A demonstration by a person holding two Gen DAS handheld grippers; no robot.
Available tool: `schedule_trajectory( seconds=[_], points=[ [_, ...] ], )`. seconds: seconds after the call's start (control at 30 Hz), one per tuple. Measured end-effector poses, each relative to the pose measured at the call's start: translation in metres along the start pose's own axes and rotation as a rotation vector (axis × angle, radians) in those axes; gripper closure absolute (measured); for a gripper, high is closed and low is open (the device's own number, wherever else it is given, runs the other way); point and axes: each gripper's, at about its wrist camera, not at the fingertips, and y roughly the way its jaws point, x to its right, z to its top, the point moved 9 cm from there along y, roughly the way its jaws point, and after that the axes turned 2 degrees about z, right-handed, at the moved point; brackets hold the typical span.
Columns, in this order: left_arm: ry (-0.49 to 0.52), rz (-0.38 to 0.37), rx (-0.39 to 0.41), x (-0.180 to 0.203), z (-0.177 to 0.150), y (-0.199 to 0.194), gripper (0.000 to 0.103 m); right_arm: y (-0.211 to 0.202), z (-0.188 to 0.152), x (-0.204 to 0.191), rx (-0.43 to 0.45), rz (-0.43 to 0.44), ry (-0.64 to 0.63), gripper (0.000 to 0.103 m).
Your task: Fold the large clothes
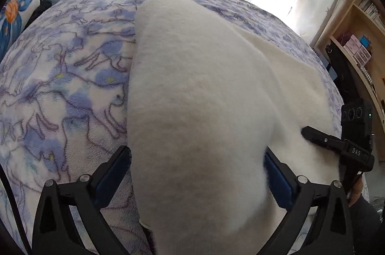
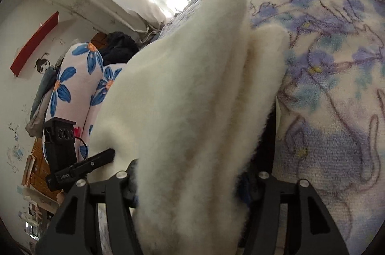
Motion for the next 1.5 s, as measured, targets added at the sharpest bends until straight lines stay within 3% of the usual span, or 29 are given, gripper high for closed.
schedule_trajectory(
  seconds=[0.17,0.33,0.4,0.47,0.53,0.57,0.6,0.63,0.67,0.77,0.87,1.07,1.23,1.43,1.5],
  points=[
    [-0.023,0.077,0.054,-0.003,-0.007,-0.028,0.003,-0.045,-0.011,-0.014,-0.016,-0.047,-0.095,0.043],
    [-0.029,0.170,0.218,0.019,-0.010,-0.085,0.007,-0.089,-0.021,-0.044,0.084,-0.063,-0.201,0.043],
    [0.012,0.189,0.244,0.036,-0.010,-0.096,0.016,-0.094,-0.026,-0.061,0.097,-0.062,-0.240,0.043],
    [0.066,0.211,0.228,0.053,-0.017,-0.096,0.032,-0.087,-0.029,-0.072,0.088,-0.072,-0.270,0.046],
    [0.100,0.278,0.175,0.055,-0.023,-0.081,0.046,-0.070,-0.034,-0.073,0.048,-0.107,-0.276,0.055],
    [0.092,0.321,0.126,0.048,-0.028,-0.068,0.057,-0.062,-0.038,-0.069,0.020,-0.126,-0.265,0.065],
    [0.069,0.348,0.084,0.038,-0.032,-0.058,0.059,-0.054,-0.043,-0.061,-0.002,-0.162,-0.266,0.076],
    [0.023,0.360,0.062,0.025,-0.036,-0.049,0.057,-0.048,-0.047,-0.054,-0.019,-0.208,-0.271,0.086],
    [-0.026,0.347,0.051,0.016,-0.039,-0.044,0.055,-0.044,-0.052,-0.047,-0.040,-0.239,-0.276,0.101],
    [-0.171,0.288,0.028,-0.001,-0.045,-0.041,0.041,-0.047,-0.057,-0.039,-0.059,-0.230,-0.248,0.103],
    [-0.247,0.253,0.019,-0.005,-0.049,-0.044,0.041,-0.056,-0.060,-0.040,-0.076,-0.239,-0.230,0.103],
    [-0.224,0.290,0.036,0.021,-0.062,-0.074,0.041,-0.091,-0.069,-0.058,-0.089,-0.246,-0.242,0.103],
    [-0.204,0.247,0.057,0.061,-0.073,-0.115,0.041,-0.131,-0.079,-0.082,-0.086,-0.233,-0.237,0.100],
    [-0.151,0.227,0.079,0.113,-0.092,-0.166,0.024,-0.182,-0.097,-0.103,-0.081,-0.240,-0.221,0.100],
    [-0.137,0.229,0.084,0.127,-0.099,-0.179,0.022,-0.199,-0.104,-0.108,-0.080,-0.257,-0.222,0.100]
  ],
)
